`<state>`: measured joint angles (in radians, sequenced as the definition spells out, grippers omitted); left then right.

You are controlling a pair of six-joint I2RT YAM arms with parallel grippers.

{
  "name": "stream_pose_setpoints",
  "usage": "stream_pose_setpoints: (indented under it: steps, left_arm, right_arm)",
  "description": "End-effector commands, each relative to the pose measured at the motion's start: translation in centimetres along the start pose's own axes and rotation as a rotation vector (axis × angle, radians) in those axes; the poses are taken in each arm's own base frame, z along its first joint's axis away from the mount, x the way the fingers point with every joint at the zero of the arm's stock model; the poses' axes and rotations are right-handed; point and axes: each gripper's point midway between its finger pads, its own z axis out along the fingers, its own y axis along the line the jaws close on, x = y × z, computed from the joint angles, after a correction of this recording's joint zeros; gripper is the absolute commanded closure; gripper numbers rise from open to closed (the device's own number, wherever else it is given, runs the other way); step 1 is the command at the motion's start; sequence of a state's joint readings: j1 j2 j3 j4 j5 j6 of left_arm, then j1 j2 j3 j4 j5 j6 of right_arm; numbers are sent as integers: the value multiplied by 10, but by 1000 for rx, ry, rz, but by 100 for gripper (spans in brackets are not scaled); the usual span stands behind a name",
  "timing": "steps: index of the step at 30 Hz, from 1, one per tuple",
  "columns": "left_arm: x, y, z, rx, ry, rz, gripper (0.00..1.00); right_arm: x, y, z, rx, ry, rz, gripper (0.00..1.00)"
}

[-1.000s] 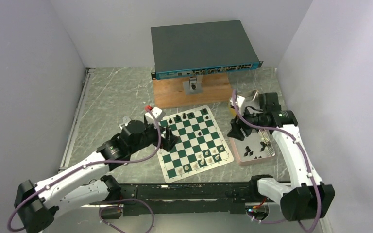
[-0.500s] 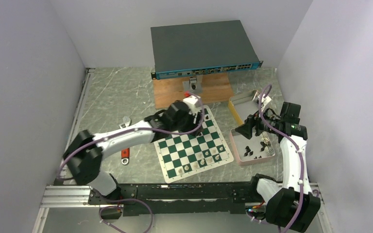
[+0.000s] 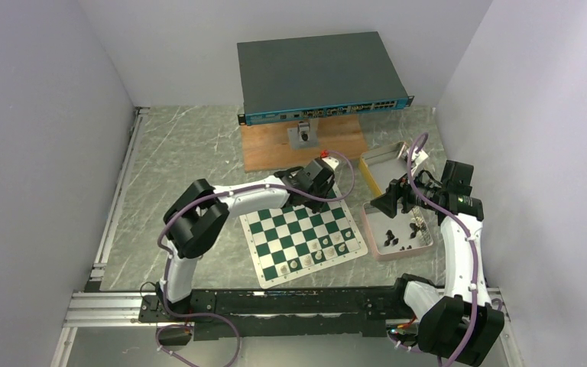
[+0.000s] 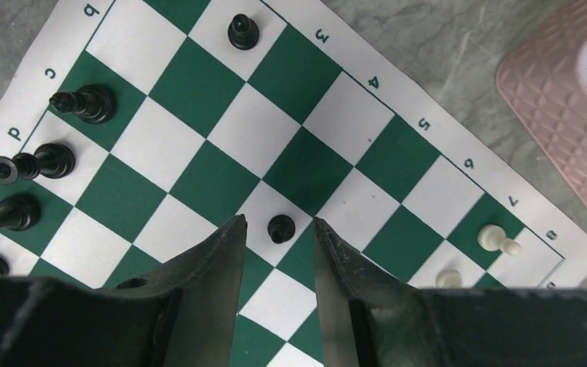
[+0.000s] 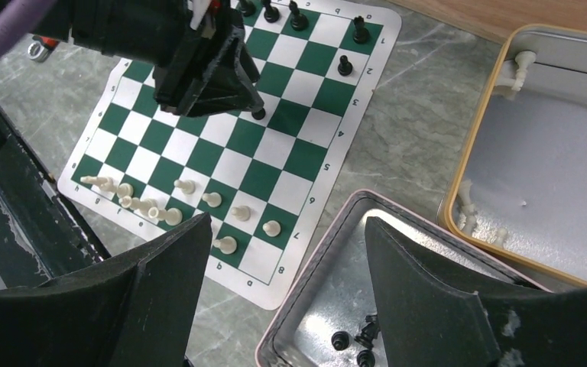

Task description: Set up the chess pieces on the board

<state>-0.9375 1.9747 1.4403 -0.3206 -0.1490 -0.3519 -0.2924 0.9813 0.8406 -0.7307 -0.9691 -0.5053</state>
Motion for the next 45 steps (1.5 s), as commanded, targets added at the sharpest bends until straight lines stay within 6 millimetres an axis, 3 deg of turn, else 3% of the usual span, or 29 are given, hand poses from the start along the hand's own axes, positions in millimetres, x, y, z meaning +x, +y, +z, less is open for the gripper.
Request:
stream_pose_setpoints:
  steps: [1,7,19,37,45]
  left_arm:
    - [-21,1,1,-39,-35,40,59]
    - [-15,1,9,-46,-6,50,64]
    - [-4,3,15,-48,35,61,66]
    - [2,4,16,-53,72,67,75]
    - [3,2,15,-40,80,65,73]
  right_arm:
    - [-7,-4,0,13,-27,-35,24]
    - [-6,-5,0,15,-23,-31,24]
    - [-4,-7,1,15,-14,-24,23]
    - [-2,-9,1,26,-5,-22,23]
    - [-2,-10,1,30,-3,-25,23]
